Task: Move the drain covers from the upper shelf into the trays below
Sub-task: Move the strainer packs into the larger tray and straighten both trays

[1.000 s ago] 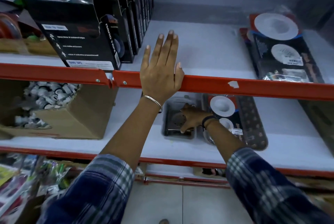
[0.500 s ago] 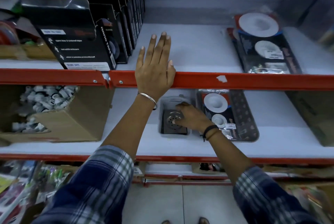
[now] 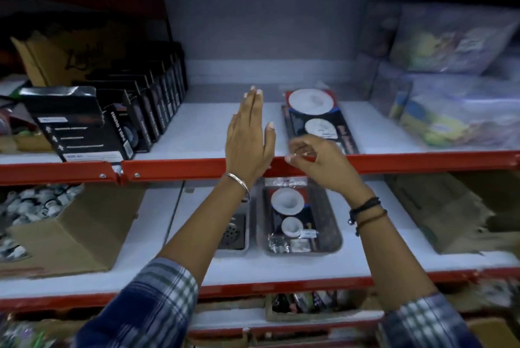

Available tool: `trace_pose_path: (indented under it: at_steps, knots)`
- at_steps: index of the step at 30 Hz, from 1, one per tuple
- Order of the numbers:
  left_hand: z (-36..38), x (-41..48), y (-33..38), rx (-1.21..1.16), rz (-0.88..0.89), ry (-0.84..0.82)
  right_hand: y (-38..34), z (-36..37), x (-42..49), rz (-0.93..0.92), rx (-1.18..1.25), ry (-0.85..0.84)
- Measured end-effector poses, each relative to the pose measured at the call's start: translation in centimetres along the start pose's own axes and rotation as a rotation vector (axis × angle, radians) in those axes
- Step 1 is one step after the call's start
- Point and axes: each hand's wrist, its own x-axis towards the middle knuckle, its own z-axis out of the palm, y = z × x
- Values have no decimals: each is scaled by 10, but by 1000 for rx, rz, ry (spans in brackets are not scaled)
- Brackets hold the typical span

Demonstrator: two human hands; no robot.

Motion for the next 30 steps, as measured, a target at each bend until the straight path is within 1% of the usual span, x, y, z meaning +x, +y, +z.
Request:
trace_pose_path:
  at_steps: [3,6,8,11,12,13,15,17,21,25,27,30]
  knots:
    - [17,16,33,-62,-23,16,28,-36,16,41,-103,121]
    - [36,25,55,-65,-103,-61,62,-59,30,86,-286,178]
    - [51,26,59,-6,-198,-187,79,-67,36,155,-338,201]
    - [70,20,55,99,-380,-469,100,-70,39,277,-290,208]
    - [74,18,54,127,-405,-528,105,-69,41,299,-269,190]
    - [77,16,54,147,-413,-544,109,-68,42,313,-249,166]
    - [79,13,57,166,-407,-490,111,-67,45,314,-201,140]
    - [77,13,60,130,-420,-424,110,-65,49,312,-143,161]
    - [69,11,65,-51,-480,-311,101,-67,52,260,-62,303]
    - [54,-1,73,-317,-533,-162,74,-73,36,159,30,426]
    - [42,-5,78,-469,-557,-93,57,-77,22,70,64,472]
    - [17,-15,85,-662,-591,-51,37,-77,-7,-11,219,493]
